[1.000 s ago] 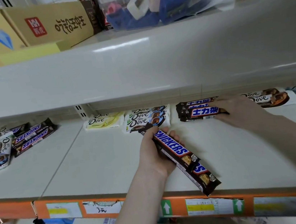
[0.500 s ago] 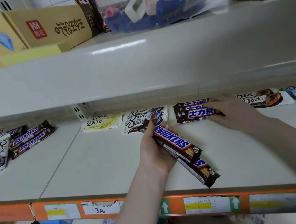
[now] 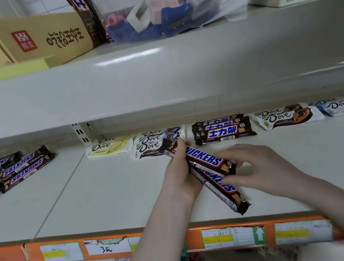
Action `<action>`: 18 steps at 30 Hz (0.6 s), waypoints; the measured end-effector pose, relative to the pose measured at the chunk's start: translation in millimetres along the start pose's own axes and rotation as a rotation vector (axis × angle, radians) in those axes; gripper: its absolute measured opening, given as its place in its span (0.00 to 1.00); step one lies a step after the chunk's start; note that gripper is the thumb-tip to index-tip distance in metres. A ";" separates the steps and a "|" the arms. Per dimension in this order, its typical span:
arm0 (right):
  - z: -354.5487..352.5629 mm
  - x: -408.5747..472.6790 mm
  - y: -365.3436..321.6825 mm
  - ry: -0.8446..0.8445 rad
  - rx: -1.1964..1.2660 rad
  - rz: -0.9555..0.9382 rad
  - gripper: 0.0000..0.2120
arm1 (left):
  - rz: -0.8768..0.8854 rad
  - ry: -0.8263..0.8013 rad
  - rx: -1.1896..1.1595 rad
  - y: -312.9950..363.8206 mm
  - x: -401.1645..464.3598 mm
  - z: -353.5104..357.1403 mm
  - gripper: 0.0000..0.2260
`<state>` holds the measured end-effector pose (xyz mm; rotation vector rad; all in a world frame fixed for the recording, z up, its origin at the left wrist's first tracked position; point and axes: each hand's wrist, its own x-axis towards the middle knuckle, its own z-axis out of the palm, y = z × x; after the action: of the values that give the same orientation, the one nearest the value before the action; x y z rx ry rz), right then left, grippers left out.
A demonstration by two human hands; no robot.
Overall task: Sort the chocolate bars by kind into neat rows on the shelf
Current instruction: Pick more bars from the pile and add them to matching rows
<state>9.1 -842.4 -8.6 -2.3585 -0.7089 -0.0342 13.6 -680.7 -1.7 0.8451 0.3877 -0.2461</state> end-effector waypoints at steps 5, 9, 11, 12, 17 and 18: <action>-7.3 -8.0 8.2 0.115 0.192 0.048 0.15 | 0.027 -0.046 0.037 -0.4 2.7 1.0 0.13; -15.9 -10.0 10.5 0.113 0.453 0.141 0.13 | 0.028 -0.060 0.084 0.7 2.2 -3.7 0.09; -18.5 -9.1 12.7 0.138 0.529 0.163 0.13 | 0.020 -0.055 0.102 1.5 3.3 -6.2 0.10; -19.6 -8.6 14.3 0.160 0.549 0.177 0.12 | 0.016 -0.047 0.114 1.9 3.6 -6.8 0.12; -21.3 -8.0 21.3 0.215 0.560 0.204 0.10 | -0.022 0.013 0.109 1.7 1.3 -4.3 0.07; -20.4 -7.7 22.4 0.227 0.538 0.197 0.09 | -0.028 0.026 0.102 0.9 0.3 -3.0 0.07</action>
<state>16.9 -872.7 -7.6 -1.8572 -0.3198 -0.0209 13.5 -677.9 -3.0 0.9446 0.4141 -0.2834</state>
